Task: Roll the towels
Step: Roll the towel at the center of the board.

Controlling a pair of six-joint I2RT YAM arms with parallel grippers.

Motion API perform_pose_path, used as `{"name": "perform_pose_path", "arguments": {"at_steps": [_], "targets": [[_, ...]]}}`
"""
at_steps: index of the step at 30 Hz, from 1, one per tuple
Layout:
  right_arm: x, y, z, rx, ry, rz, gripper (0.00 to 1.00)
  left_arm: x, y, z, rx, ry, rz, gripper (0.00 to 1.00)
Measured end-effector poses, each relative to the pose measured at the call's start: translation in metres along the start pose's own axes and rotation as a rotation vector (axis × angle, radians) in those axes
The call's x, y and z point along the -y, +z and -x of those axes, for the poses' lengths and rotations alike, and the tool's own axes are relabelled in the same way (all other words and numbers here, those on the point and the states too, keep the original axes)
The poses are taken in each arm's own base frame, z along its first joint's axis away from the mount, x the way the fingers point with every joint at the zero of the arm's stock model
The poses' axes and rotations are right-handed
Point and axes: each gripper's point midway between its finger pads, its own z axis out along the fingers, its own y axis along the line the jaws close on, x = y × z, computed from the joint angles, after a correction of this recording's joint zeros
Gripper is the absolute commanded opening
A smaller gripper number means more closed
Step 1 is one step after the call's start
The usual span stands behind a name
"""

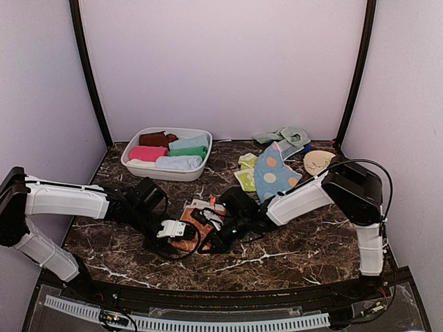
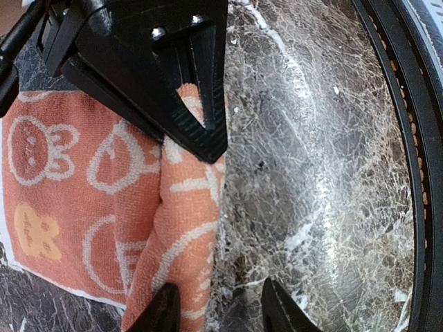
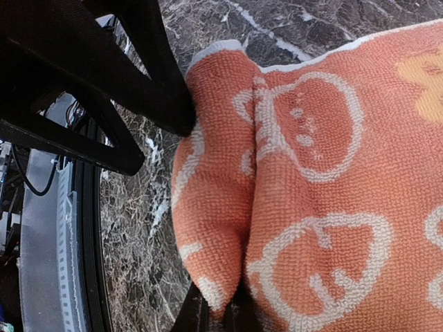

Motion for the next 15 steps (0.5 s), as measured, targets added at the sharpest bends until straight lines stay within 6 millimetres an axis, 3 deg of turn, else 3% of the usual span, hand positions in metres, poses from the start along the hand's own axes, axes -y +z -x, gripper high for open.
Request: {"name": "perform_pose_path", "arguments": {"at_steps": [8,15], "targets": [[-0.005,0.002,-0.003,-0.012,0.034,0.039,0.0,-0.002,-0.001,0.002,-0.01,0.002,0.008,0.38],[-0.006,0.002,-0.005,-0.018,0.045,0.053,0.0,-0.007,-0.018,0.019,0.023,0.004,0.021,0.42]]}}
